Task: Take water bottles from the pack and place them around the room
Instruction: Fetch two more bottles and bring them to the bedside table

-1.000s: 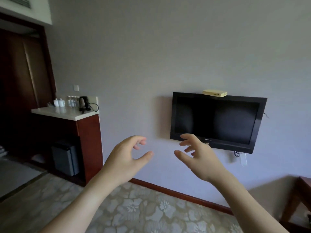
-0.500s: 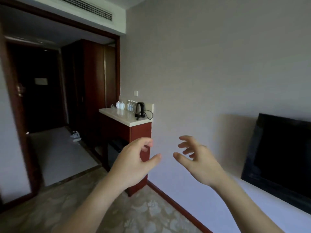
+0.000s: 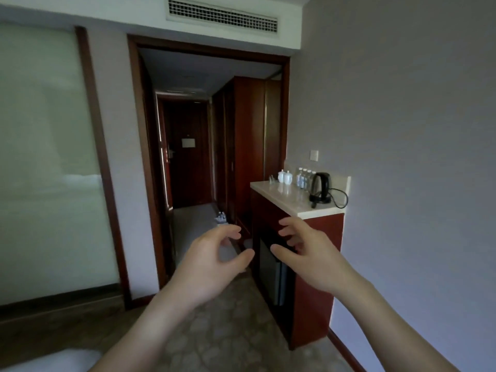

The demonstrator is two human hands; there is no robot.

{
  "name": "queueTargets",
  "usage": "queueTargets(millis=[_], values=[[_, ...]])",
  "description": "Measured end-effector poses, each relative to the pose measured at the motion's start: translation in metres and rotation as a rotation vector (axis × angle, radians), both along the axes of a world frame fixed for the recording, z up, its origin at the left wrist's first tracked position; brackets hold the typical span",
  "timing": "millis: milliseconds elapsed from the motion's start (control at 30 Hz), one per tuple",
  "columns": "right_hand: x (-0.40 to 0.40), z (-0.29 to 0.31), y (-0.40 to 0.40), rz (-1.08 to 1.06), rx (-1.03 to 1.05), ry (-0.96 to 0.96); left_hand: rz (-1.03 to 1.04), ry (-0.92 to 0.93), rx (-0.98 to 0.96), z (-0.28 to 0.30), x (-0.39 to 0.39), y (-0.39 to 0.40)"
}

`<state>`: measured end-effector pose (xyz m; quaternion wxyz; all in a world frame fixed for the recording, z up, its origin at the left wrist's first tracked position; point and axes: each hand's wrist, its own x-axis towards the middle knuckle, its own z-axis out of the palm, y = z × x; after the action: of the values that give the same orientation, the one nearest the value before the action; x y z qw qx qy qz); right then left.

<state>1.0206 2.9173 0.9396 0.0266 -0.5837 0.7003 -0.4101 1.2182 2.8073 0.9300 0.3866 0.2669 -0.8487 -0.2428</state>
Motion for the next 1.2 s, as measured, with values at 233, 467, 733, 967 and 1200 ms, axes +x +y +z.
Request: queueTargets(millis=[233, 467, 733, 967, 1200], values=[[-0.103, 0.009, -0.126, 0.121, -0.027, -0.074, 0.14, -0.003, 0.018, 0.01, -0.08, -0.1], [-0.167, -0.002, -0.263, 0.186, 0.04, -0.072, 0.27, 0.006, 0.045, 0.006, -0.128, -0.219], [-0.228, 0.001, -0.462, 0.193, 0.096, 0.005, 0.295, 0.015, 0.02, -0.001, -0.18, -0.417], [-0.284, 0.018, -0.622, 0.18, 0.098, -0.003, 0.216, 0.055, 0.089, 0.008, -0.251, -0.588], [-0.327, 0.008, -0.745, 0.185, 0.103, -0.014, 0.228, 0.019, 0.1, 0.004, -0.305, -0.711]])
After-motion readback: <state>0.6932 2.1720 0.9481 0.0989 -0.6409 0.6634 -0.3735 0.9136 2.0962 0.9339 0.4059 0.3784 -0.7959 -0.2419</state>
